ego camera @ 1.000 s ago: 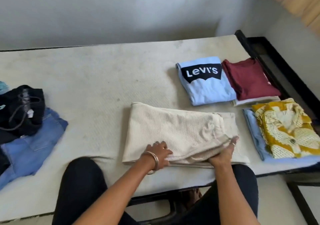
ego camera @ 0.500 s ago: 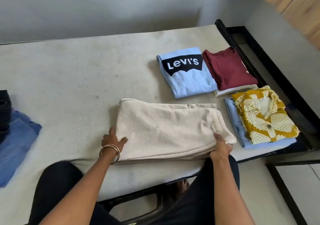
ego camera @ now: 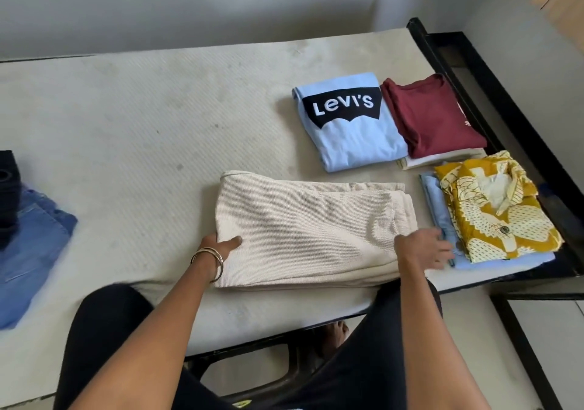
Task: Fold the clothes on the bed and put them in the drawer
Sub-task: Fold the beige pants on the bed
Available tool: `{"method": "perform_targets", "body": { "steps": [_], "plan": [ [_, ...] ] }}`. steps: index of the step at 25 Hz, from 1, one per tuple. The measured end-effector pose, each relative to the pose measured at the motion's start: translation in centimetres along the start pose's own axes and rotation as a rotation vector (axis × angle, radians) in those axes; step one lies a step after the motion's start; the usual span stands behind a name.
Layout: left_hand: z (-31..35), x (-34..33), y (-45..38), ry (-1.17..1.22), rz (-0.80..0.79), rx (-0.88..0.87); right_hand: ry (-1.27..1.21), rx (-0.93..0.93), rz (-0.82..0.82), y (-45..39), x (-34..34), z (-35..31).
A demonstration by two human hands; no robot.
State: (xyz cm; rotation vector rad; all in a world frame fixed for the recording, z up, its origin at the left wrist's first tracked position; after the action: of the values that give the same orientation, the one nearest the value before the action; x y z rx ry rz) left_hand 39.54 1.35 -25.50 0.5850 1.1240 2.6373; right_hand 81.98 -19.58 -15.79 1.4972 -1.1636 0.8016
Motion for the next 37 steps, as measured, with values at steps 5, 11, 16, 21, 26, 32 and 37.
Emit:
{"method": "perform_targets", "body": {
  "steps": [5, 11, 16, 21, 26, 32, 37],
  "plan": [
    [3.9, 3.2, 0.8, 0.103, 0.195, -0.190, 0.103, 0.168, -0.255, -0.2, -3.4, -3.0],
    [7.3, 14.9, 1.4, -0.456, 0.536, -0.182, 0.226, 0.309, -0.420, 3.9, -7.9, -3.0],
    [5.3, 9.7, 2.2, -1.123, 0.434, -0.347, -0.033, 0.285, -0.525, 6.6, -10.4, -4.1],
    [-0.8, -10.2, 8.3, -1.373, -0.226, -0.647, -0.243, 0.291, -0.641, 5.0, -8.7, -5.7],
    [-1.6, -14.5, 10.4, -1.309, -0.259, -0.508, -0.235, 0.332, -0.700, 4.8, -8.4, -6.5],
    [5.9, -7.5, 9.7, -0.449, -0.644, -0.393, -0.030, 0.501, -0.509, 12.9, -2.7, -13.0],
    [7.0, 6.3, 5.2, 0.395, -0.282, -0.033, 0.056, 0.817, -0.501, 28.0, -3.3, -20.7]
  ]
}}
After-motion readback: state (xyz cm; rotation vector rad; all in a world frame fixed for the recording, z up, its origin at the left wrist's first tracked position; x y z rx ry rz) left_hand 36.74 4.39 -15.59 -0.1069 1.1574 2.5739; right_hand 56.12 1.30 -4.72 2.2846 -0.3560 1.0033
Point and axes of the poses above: each hand's wrist, its own y-axis away from the middle knuckle, its own x-axis out of the back of the hand, z = x × y, the point moved 8 cm from there along -y, towards the middle knuckle, and after that the axes turned 2 degrees about -z, right-handed, at the moved point
